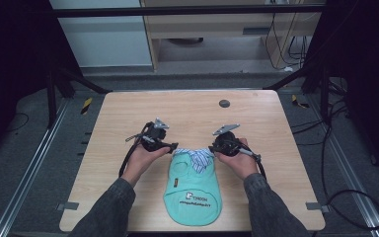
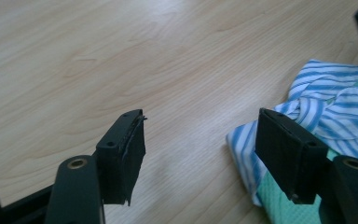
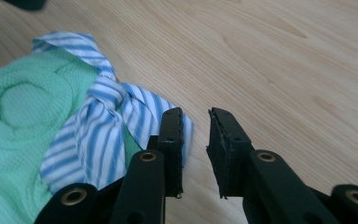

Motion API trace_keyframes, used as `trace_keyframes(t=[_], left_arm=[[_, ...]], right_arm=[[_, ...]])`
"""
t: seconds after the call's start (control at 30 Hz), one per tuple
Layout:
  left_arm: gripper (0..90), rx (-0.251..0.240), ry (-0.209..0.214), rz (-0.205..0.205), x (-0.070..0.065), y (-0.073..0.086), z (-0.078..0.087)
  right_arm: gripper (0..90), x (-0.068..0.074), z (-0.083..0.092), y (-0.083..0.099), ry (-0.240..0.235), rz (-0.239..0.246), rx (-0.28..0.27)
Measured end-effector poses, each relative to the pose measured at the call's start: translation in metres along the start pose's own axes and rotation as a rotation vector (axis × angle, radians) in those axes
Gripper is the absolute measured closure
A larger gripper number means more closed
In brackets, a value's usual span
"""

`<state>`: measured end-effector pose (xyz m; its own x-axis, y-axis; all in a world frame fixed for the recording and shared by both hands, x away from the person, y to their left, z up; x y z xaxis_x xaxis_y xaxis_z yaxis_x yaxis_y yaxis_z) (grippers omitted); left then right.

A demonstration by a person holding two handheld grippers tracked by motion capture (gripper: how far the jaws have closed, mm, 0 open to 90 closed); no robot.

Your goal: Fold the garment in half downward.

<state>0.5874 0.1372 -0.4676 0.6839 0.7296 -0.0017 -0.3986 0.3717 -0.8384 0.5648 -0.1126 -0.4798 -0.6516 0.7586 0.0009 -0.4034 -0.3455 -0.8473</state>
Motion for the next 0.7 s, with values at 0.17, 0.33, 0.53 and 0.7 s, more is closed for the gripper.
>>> trace_keyframes(t=[0.17, 0.33, 0.53, 0.7], left_arm=[[36.0, 0.041, -0.003, -0.02, -0.006, 0.002, -0.015], [39.1, 0.09, 0.014, -0.009, -0.004, 0.013, -0.027], [36.8, 0.098, 0.03, -0.006, -0.005, 0.018, -0.029], [33.9, 0.104, 0.055, 0.005, -0.008, 0.022, -0.03]], right_arm=[[70.9, 0.005, -0.016, 0.001, -0.015, -0.027, 0.021], [67.9, 0.007, -0.03, 0.005, -0.008, -0.021, 0.056], [56.7, 0.009, -0.032, 0.006, -0.006, -0.038, 0.071], [56.2, 0.009, -0.032, 0.009, -0.014, -0.063, 0.088]])
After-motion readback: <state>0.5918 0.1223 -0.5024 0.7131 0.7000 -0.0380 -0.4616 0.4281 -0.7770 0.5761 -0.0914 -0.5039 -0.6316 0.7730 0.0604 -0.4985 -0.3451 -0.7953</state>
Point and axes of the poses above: each handheld gripper's, and its own axes: z roughly backward along the jaws, y roughly out of its underside, x roughly to its left, the point moved 2 cm from there along -z, roughly forward along the jaws, and after that the axes turned 14 degrees about -x, right-handed, at the moved point
